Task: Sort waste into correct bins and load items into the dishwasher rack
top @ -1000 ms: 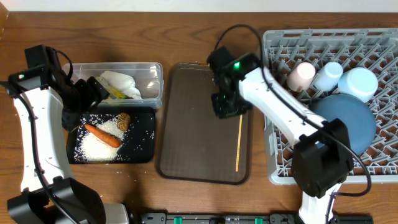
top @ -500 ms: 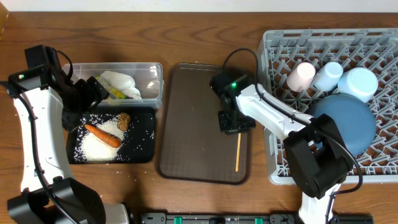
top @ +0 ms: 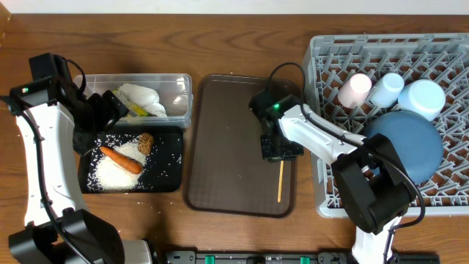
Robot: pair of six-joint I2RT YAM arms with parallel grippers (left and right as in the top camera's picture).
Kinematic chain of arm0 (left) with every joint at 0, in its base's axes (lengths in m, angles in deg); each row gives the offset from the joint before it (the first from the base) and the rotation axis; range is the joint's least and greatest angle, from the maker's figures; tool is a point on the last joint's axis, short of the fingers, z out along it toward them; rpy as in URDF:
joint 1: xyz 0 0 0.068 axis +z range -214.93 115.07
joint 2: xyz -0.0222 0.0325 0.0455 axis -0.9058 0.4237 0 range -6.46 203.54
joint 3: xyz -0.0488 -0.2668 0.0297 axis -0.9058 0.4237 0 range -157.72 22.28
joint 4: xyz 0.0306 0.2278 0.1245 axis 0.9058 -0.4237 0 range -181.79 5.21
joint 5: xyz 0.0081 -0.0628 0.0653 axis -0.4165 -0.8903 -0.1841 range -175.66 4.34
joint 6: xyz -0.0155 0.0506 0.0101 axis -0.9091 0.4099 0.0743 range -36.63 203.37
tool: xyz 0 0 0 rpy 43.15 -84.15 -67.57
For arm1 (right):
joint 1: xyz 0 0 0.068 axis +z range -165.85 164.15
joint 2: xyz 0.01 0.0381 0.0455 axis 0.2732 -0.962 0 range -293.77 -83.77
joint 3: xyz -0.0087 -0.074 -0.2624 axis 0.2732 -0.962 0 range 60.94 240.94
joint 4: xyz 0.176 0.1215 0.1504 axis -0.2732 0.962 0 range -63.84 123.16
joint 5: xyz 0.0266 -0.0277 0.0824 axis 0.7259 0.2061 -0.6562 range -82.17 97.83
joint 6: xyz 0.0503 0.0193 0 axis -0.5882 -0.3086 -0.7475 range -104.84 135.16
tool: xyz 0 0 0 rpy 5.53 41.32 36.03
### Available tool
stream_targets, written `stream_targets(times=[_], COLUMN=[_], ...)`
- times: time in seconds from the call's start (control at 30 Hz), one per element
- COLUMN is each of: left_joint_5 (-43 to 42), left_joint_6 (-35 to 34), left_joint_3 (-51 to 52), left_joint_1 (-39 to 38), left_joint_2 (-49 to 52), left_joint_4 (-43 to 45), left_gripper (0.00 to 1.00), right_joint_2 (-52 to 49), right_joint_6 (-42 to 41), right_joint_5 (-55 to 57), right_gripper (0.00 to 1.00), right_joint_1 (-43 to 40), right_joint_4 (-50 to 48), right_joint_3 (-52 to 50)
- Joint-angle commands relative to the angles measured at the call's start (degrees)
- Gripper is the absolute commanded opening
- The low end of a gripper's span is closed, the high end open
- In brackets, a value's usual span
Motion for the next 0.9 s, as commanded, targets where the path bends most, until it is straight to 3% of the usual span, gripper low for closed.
stream_targets(times=[0.0,0.4,0.57,0.87], left_joint_5=[0.3,0.3,0.3,0.3], left_joint_6=[0.1,0.1,0.1,0.1], left_joint_3=[0.0,0.0,0.0,0.0], left_joint_1=[0.2,0.2,0.2,0.2], left_joint_2=[-0.9,-0.9,-0.9,-0.9], left_joint_4=[-0.2,-0.2,-0.2,-0.2], left_gripper=[0.98,0.98,0.98,0.98], right_joint_2=[0.0,0.0,0.0,0.0], right_joint_6=[-1.1,-0.4,-0.4,0.6], right_joint_5=[1.6,2.8,2.8,2.8], right_gripper=[0.21,0.20,0.01,0.01], right_joint_1=[-0.2,-0.3,-0.3,-0.3], right_joint_4=[-0.2,-4.4,-4.4,-4.5], right_joint_3=[-0.7,-5.0,-5.0,-4.9])
